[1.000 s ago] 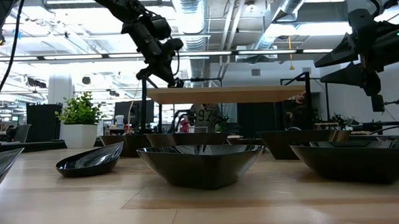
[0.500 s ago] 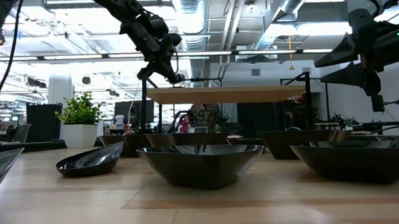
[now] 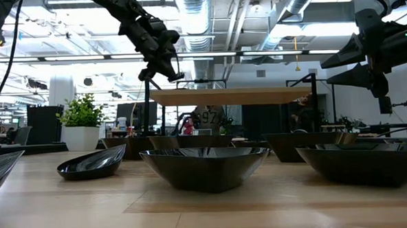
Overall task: Pick & Place Mini shaped plates
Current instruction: Stack the drop shaped plate on top of the drop shaped plates on the shelf
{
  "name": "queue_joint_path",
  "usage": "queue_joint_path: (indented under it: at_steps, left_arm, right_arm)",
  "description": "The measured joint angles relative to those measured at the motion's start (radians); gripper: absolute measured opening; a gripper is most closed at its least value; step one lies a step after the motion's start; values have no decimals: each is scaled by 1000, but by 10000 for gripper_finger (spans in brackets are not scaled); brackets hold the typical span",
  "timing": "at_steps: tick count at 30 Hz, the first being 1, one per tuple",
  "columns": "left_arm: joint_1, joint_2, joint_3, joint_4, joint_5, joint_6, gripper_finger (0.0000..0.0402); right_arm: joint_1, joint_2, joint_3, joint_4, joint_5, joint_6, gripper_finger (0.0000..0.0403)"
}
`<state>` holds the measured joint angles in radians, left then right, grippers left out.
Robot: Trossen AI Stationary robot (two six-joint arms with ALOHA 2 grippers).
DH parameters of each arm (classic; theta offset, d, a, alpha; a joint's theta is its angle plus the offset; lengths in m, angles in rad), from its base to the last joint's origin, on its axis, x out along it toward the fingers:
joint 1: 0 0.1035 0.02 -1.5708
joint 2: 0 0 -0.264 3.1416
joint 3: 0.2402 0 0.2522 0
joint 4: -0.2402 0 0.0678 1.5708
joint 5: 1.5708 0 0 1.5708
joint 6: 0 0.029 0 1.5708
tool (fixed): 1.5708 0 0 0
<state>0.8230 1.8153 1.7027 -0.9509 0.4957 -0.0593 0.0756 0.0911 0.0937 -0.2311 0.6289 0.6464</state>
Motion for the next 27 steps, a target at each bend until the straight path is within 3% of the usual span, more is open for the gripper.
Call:
queue_joint_path:
  at_steps: [27]
  left_arm:
    - [-11,19,0,23,-13,108,4]
  right_arm:
    - [0,0,0,0,0,2,221]
